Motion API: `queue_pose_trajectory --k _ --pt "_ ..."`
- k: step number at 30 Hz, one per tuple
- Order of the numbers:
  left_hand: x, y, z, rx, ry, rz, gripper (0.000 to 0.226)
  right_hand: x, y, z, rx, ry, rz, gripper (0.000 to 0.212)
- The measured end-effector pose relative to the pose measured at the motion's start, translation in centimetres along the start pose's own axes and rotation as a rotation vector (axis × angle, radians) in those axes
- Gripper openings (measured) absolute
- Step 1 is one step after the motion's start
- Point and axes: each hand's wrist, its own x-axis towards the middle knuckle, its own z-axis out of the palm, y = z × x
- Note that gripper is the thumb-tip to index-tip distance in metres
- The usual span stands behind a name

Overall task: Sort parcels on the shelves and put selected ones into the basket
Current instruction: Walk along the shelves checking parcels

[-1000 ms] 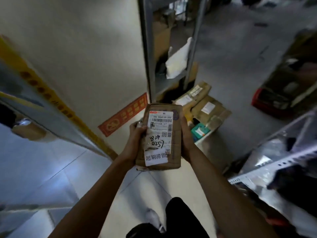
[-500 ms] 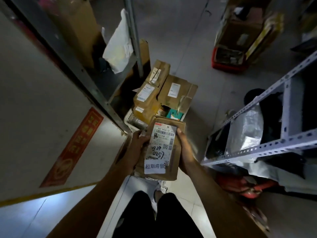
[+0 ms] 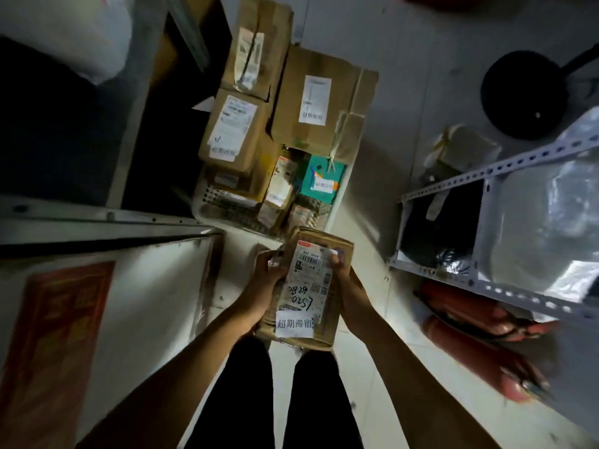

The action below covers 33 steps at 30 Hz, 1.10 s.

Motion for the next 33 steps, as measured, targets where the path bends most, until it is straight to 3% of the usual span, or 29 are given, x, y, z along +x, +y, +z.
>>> queue_pose_trajectory --k 3,6,7,12,15,18,20,23,27,33 --pt "4.8 1.1 -1.7 0.041 -0.035 -0.043 0.067 5.3 -0.3 0.5 0.010 0.011 -0.007 0.055" --pt "10.5 2.0 -2.9 0.073 -0.054 -0.115 0.031 11.4 -0.7 1.0 0.057 0.041 0.060 0.052" --pt "13.1 1.8 -3.6 0.113 -0.031 -0.122 0.028 13.8 -0.6 1.0 0.087 0.053 0.110 0.050" --pt "27.0 -2.7 -7.3 0.313 -0.101 -0.173 0.075 23.8 0.9 0.9 0.257 0.131 0.312 0.083" --pt "30.0 -3.0 -6.3 0.346 -0.097 -0.226 0.065 26.7 1.7 1.0 0.291 0.208 0.407 0.059" --pt "31.2 -3.3 -5.4 0.278 -0.088 -0.323 0.039 28.8 2.8 0.8 0.118 0.289 0.460 0.037" --pt "32.3 -3.9 -5.2 0.281 -0.093 -0.302 0.034 29.9 2.8 0.7 -0.018 0.346 0.454 0.031" --pt "33.6 -3.7 -5.1 0.249 -0.128 -0.182 0.029 31.3 3.3 0.7 -0.203 0.422 0.387 0.040" --pt "34.7 -4.0 -5.4 0.254 -0.099 -0.156 0.015 32.6 3.7 0.6 -0.379 0.510 0.305 0.032" --pt "36.8 -4.3 -4.9 0.310 -0.036 0.007 0.021 34.0 4.9 0.6 -0.507 0.598 0.131 0.035"
